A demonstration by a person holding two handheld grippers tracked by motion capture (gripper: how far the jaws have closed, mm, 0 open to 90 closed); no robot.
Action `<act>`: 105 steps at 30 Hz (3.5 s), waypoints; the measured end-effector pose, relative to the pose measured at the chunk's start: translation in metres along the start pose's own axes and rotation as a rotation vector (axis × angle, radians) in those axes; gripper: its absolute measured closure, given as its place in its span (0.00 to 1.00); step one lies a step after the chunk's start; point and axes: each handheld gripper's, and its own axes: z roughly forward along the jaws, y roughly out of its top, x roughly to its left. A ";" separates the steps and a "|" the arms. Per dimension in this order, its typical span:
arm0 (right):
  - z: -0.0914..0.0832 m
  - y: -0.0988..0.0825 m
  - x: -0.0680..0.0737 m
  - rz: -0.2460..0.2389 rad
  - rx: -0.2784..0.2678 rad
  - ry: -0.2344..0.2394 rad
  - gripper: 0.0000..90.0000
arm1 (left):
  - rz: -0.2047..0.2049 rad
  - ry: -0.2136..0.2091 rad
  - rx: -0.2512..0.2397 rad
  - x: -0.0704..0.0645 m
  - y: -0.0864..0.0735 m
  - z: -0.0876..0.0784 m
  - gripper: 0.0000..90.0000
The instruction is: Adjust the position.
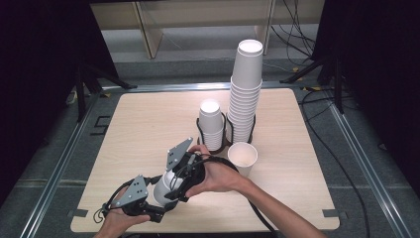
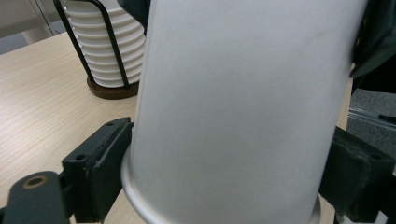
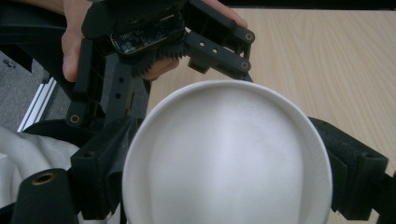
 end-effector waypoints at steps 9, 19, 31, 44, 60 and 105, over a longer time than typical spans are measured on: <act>0.004 0.002 -0.002 -0.060 0.013 0.025 0.22 | 0.010 -0.004 0.019 0.000 0.000 0.000 0.14; 0.001 0.002 -0.003 -0.067 0.004 0.030 0.24 | -0.005 -0.014 -0.027 0.002 -0.002 0.001 0.11; -0.014 -0.008 -0.007 -0.005 -0.098 0.036 0.25 | -0.056 -0.021 -0.133 0.006 -0.002 -0.005 0.08; -0.053 -0.037 -0.025 0.105 -0.337 -0.050 0.25 | -0.131 -0.003 -0.209 0.013 0.000 -0.012 0.16; -0.045 -0.044 -0.028 0.167 -0.533 0.016 0.25 | -0.192 -0.031 -0.271 0.012 0.002 -0.013 0.16; -0.019 -0.043 -0.021 0.154 -0.549 0.144 0.25 | -0.160 -0.017 -0.303 0.008 0.006 -0.014 0.05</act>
